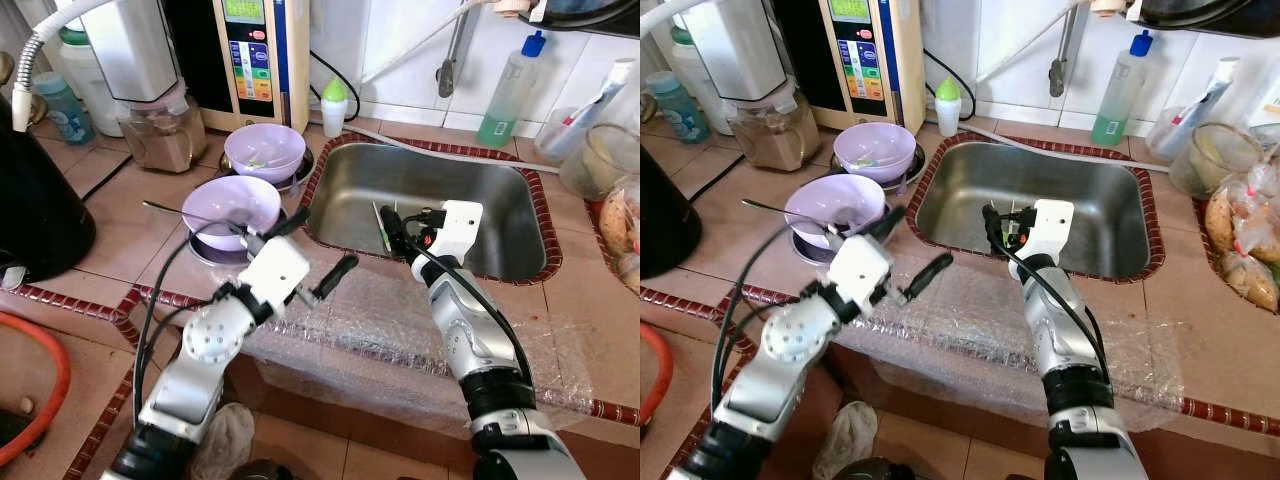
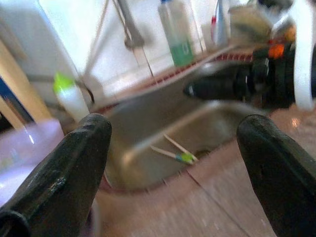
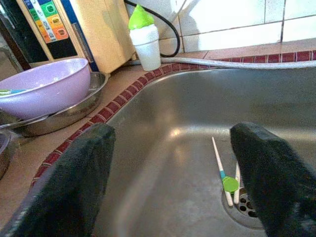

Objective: Kitchen organization

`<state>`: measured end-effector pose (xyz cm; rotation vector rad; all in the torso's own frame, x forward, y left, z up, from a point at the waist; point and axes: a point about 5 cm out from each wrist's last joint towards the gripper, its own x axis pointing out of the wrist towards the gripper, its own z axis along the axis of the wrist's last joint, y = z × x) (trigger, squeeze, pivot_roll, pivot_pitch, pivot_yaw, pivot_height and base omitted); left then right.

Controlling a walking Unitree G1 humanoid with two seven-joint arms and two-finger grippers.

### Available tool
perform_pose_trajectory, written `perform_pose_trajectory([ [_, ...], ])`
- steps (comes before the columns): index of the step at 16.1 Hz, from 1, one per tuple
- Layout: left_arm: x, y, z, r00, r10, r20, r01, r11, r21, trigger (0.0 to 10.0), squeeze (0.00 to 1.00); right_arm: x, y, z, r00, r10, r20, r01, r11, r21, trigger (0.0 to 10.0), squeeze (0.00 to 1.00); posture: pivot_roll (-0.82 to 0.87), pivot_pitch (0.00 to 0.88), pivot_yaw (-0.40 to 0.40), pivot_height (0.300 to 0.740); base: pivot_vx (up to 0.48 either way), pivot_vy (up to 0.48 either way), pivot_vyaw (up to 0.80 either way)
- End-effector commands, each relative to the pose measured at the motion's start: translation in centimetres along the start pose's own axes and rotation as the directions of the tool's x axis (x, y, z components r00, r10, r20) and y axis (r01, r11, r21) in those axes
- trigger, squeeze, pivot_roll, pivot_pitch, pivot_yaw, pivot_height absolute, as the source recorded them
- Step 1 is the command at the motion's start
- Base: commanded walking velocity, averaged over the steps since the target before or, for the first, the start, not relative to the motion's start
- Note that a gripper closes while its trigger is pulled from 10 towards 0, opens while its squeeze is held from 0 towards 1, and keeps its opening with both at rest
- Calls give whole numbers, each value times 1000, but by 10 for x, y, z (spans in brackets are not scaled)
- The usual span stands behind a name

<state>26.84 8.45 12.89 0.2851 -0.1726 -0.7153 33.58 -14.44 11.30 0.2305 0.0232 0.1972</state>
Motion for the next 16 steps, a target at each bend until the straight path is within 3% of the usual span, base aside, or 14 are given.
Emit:
perform_pose_trajectory([
  [1,-1,-4,-7,999,-29,-45,27,998,-52,10000,1000,-1,3,2,1000,20,-5,-20,1000,16,10000,1000,-13,0,41,740,0,0,0],
  [7,6,-16,-8,980,-185,-67,176,977,-121,10000,984,-5,8,-3,998,42,-39,-42,999,3,10000,1000,-6,0,37,740,0,0,0],
  [8,9,-15,-4,978,-201,-57,194,975,-105,10000,0,-4,10,-2,999,43,-26,-43,999,-12,10000,1000,-2,0,39,740,0,0,0],
  [12,21,-15,12,979,-206,11,206,978,-42,10000,0,-3,9,6,999,7,37,-6,999,-49,10000,1000,0,0,48,740,0,0,0],
  [15,27,5,50,980,-55,191,32,992,118,10000,0,-5,6,14,995,-18,96,26,997,-79,10000,1000,2,0,47,740,0,0,0],
  [16,26,11,58,974,-3,228,-20,995,97,10000,0,-6,5,14,995,-24,95,31,997,-77,10000,1000,4,0,46,740,0,0,0],
])
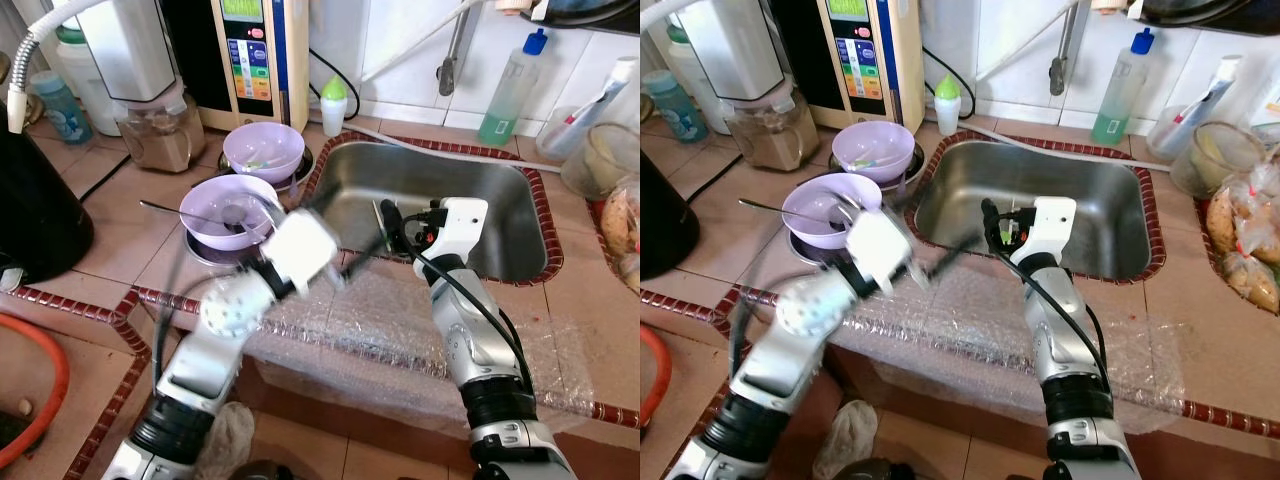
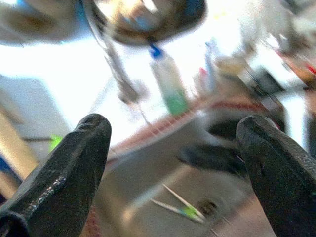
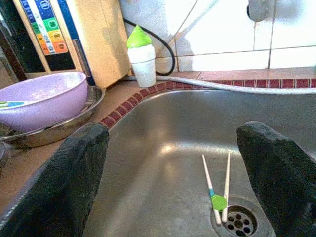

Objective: Kitchen organization

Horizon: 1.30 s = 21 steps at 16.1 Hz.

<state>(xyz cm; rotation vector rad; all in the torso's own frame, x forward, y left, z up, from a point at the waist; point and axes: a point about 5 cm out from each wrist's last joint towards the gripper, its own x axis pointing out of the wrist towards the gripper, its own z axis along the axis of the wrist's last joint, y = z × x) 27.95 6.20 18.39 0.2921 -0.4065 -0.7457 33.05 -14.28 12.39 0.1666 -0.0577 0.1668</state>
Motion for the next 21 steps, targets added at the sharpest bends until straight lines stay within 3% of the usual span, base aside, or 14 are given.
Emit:
perform_pose_trajectory([
  [1,-2,14,15,994,94,56,-96,995,34,10000,0,-1,0,2,1000,-7,16,7,1000,-7,10000,1000,10,0,42,740,0,0,0],
  [2,-7,20,18,988,140,65,-144,988,49,10000,0,-2,2,1,1000,4,15,-4,1000,-6,10000,890,14,0,39,740,0,0,0],
  [3,-10,23,19,984,166,64,-170,984,56,10000,0,-2,3,2,1000,13,16,-13,1000,-5,10000,263,15,0,37,740,0,0,0],
  [4,-14,26,19,979,192,61,-196,978,66,10000,0,-2,4,2,1000,19,17,-19,1000,-6,10000,0,17,0,36,740,0,0,0],
  [6,-40,30,6,958,286,-5,-285,954,93,10000,0,-3,5,-1,1000,26,7,-26,999,-23,10000,0,27,0,25,740,0,0,0],
  [7,-55,25,-5,955,292,-56,-286,953,104,10000,0,-4,5,-2,1000,23,-5,-23,999,-25,10000,0,29,0,21,740,0,0,0],
  [9,-64,20,-12,955,281,-96,-270,956,110,10000,0,-5,4,-4,1000,22,-17,-22,1000,-23,10000,0,31,0,18,740,0,0,0],
  [10,-72,13,-26,953,262,-152,-246,962,120,10000,0,-6,5,-8,998,36,-45,-35,999,23,10000,0,30,0,15,740,0,0,0],
  [13,-72,11,-38,949,249,-193,-225,965,136,10000,0,-8,13,-8,990,128,-60,-124,990,71,10000,0,22,0,16,740,0,0,0],
  [16,-70,15,-50,941,246,-232,-213,964,158,9647,0,-23,25,-11,950,297,-93,-281,947,153,10000,0,7,0,24,740,0,0,0],
  [17,-70,17,-55,938,244,-245,-209,965,162,4941,0,-32,28,-11,928,357,-105,-336,925,178,10000,0,7,0,24,740,0,0,0],
  [19,-69,19,-60,936,244,-253,-207,965,164,275,0,-41,32,-9,897,427,-114,-400,893,205,10000,0,-15,0,35,740,0,0,0],
  [21,-65,18,-62,938,236,-255,-200,967,159,0,0,-46,34,-7,875,469,-121,-437,872,222,10000,0,-22,0,39,740,0,0,0],
])
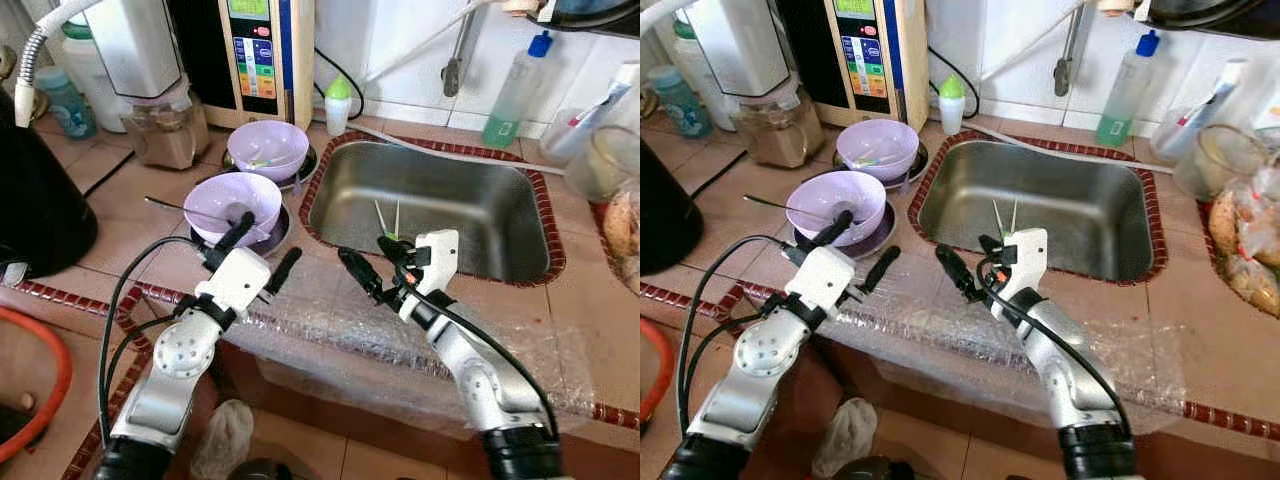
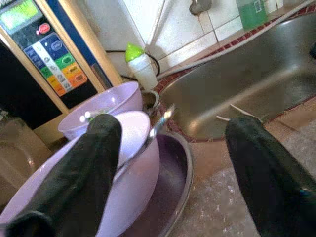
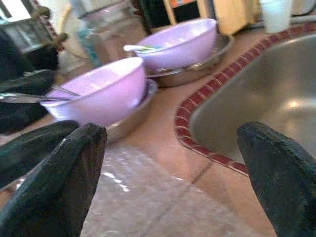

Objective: Kitchen organization

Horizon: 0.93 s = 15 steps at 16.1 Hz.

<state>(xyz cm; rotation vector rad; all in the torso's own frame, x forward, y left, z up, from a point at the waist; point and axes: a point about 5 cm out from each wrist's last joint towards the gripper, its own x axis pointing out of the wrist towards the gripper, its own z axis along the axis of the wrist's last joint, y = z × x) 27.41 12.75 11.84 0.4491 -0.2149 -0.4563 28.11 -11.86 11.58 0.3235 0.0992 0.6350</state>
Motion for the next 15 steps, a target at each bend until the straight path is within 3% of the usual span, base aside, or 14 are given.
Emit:
perform_pose_trajectory([
  [1,3,0,0,1000,-3,8,3,1000,8,0,0,-2,4,3,999,32,-4,-32,999,2,10000,0,-24,0,40,740,0,0,0],
  [7,7,-2,-5,1000,-18,14,18,1000,6,0,0,-5,9,5,999,32,-42,-34,997,-71,10000,0,-22,0,37,740,0,0,0],
  [11,7,-2,-5,1000,-13,17,13,1000,7,0,0,-8,19,6,986,158,-55,-158,987,12,10000,0,-18,0,34,740,0,0,0],
  [15,7,0,-2,999,-2,38,2,1000,10,0,0,-7,18,11,987,157,-40,-156,988,13,10000,0,-11,0,32,740,0,0,0],
])
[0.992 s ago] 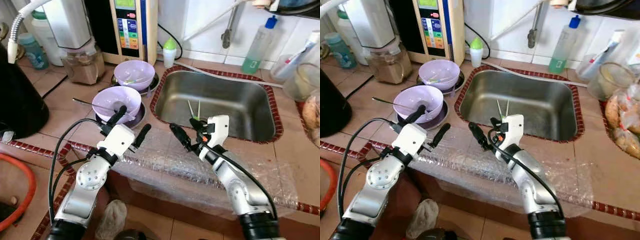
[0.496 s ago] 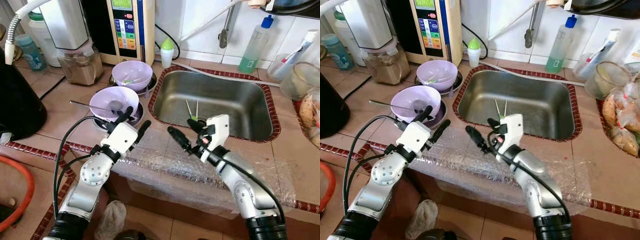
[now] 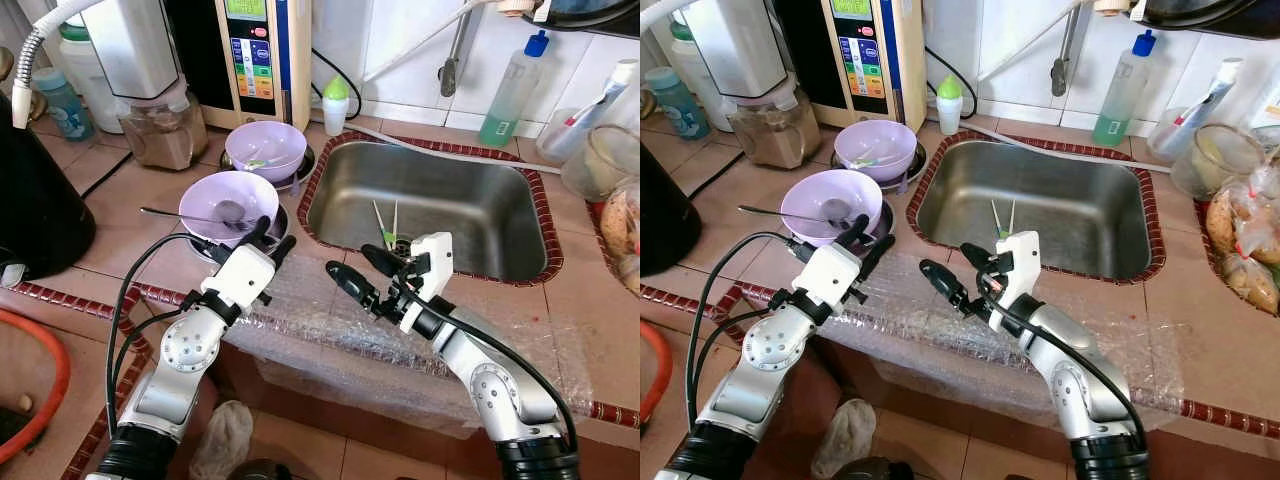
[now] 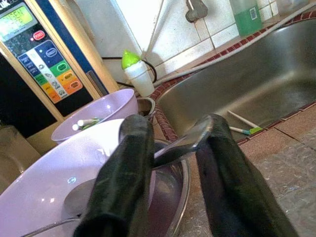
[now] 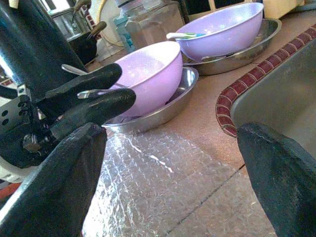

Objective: Kitchen organization

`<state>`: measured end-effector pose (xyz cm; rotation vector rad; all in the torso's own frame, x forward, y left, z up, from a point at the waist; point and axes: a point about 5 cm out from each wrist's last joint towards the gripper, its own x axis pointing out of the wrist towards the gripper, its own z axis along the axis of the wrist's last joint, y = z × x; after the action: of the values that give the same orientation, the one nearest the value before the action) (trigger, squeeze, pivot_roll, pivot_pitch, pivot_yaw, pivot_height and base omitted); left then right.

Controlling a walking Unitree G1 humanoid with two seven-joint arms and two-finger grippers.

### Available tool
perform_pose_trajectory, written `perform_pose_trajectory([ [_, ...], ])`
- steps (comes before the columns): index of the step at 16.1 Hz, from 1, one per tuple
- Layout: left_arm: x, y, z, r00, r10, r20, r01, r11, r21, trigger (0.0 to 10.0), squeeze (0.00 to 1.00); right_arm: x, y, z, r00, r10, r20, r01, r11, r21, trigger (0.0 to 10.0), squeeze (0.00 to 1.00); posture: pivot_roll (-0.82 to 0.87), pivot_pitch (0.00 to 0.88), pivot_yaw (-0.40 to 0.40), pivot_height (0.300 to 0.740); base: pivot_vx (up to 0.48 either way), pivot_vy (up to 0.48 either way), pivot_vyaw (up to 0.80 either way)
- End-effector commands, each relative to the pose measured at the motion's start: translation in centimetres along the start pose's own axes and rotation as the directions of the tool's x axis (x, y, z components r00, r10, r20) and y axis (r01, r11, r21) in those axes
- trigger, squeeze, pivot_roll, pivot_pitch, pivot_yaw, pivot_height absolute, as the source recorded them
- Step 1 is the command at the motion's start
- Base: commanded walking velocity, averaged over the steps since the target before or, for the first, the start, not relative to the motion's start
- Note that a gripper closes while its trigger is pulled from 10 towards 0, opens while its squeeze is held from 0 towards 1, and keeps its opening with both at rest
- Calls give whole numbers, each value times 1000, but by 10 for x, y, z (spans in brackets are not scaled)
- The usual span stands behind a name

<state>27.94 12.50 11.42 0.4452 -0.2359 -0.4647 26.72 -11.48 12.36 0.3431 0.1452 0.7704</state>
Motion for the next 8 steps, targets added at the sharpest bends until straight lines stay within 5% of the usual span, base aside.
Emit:
perform_pose_trajectory([
  [1,2,3,4,1000,2,21,-2,1000,12,0,0,3,5,7,1000,29,9,-29,998,-48,10000,0,-10,0,33,740,0,0,0],
  [4,3,5,8,999,2,41,-3,1000,21,0,0,5,-2,8,999,-35,25,35,999,-34,10000,0,-9,0,36,740,0,0,0],
  [8,7,11,23,993,15,113,-19,999,38,0,0,9,-15,16,982,-177,71,186,969,-162,10000,0,-10,0,38,740,0,0,0],
])
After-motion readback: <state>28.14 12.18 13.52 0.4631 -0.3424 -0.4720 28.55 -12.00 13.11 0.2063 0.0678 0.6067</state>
